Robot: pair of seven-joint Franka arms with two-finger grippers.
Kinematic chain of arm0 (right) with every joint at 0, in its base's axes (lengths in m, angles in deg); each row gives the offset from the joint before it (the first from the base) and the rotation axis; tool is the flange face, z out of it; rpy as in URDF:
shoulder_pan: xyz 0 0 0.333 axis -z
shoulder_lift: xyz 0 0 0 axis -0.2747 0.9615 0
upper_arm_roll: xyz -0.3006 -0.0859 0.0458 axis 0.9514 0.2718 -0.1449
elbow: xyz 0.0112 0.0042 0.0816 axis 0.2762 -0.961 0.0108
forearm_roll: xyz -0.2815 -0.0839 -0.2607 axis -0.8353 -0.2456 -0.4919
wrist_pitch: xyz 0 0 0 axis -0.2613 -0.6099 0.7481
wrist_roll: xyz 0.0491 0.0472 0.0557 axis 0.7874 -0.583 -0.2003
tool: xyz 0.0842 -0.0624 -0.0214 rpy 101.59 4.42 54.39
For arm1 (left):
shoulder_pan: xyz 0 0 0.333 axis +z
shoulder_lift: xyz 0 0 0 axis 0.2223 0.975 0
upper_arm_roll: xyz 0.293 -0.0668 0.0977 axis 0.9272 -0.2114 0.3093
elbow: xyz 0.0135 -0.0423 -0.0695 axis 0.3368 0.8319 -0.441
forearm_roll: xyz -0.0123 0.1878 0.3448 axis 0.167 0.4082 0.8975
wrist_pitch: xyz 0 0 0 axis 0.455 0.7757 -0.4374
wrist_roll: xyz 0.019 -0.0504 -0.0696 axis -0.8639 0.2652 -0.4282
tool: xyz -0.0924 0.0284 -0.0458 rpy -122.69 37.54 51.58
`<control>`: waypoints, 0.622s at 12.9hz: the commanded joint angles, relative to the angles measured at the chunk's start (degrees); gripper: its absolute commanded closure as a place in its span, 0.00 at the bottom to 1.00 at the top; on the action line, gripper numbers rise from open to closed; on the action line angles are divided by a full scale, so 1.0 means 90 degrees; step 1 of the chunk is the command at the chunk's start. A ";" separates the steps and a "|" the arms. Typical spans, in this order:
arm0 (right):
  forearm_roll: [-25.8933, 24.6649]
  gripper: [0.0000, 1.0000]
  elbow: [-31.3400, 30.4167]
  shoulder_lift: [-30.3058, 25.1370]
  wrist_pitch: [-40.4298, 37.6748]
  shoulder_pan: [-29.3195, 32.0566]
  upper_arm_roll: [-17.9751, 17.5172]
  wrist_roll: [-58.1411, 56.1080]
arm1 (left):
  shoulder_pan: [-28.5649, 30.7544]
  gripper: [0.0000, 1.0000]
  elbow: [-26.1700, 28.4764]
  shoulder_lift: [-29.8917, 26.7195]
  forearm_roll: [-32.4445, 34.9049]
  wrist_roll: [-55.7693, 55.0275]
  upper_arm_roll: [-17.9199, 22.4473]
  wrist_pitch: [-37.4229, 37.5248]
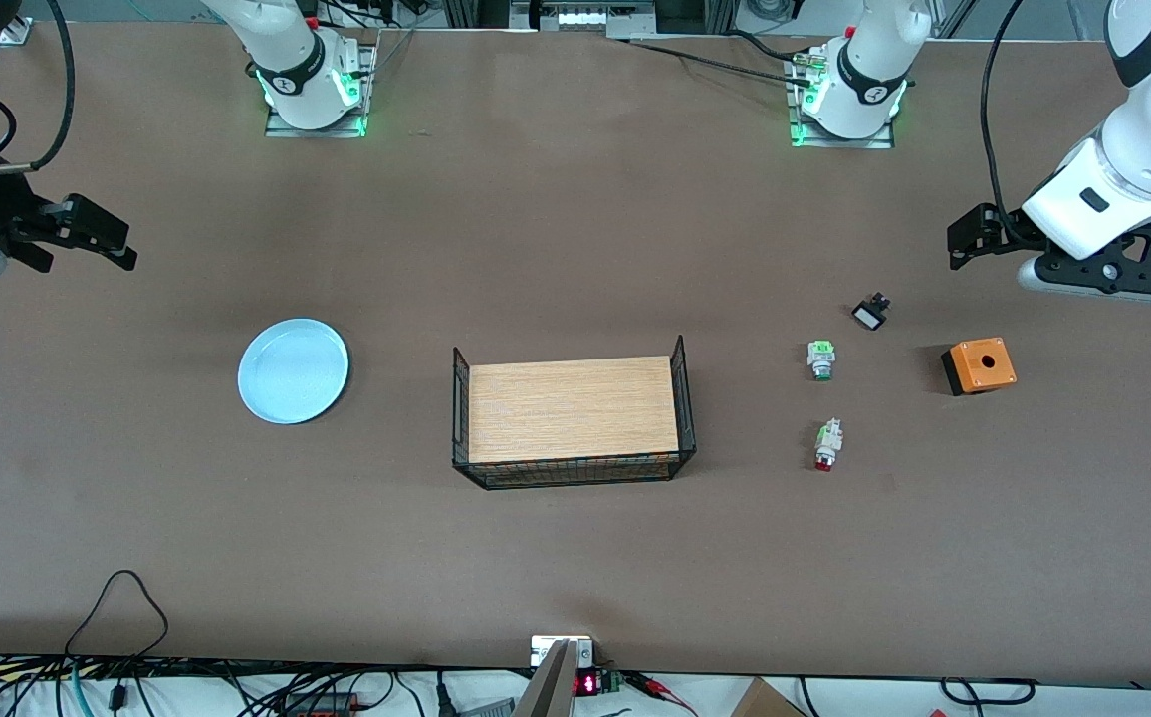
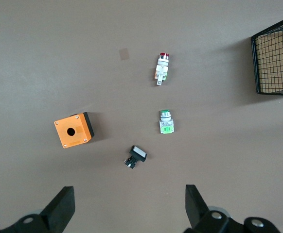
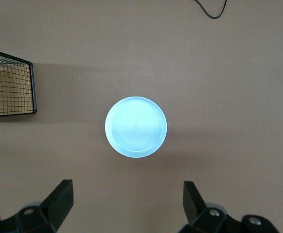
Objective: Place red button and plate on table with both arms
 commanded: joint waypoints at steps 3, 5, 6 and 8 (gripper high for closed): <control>0.0015 0.00 -0.0587 -0.0485 -0.0032 0.0033 -0.0176 0.0213 | -0.0030 0.00 -0.0215 0.0099 -0.0126 0.0094 0.0051 0.0162; -0.0257 0.00 -0.0518 -0.0466 -0.0063 -0.0006 -0.0186 0.0145 | -0.0030 0.00 -0.0215 0.0099 -0.0126 0.0094 0.0041 0.0162; -0.0374 0.00 -0.0450 -0.0465 -0.0072 -0.0180 -0.0186 0.0154 | -0.0030 0.00 -0.0215 0.0099 -0.0126 0.0094 0.0051 0.0162; -0.0347 0.00 -0.0313 -0.0398 -0.0092 -0.0221 -0.0176 0.0203 | -0.0030 0.00 -0.0215 0.0099 -0.0126 0.0094 0.0041 0.0162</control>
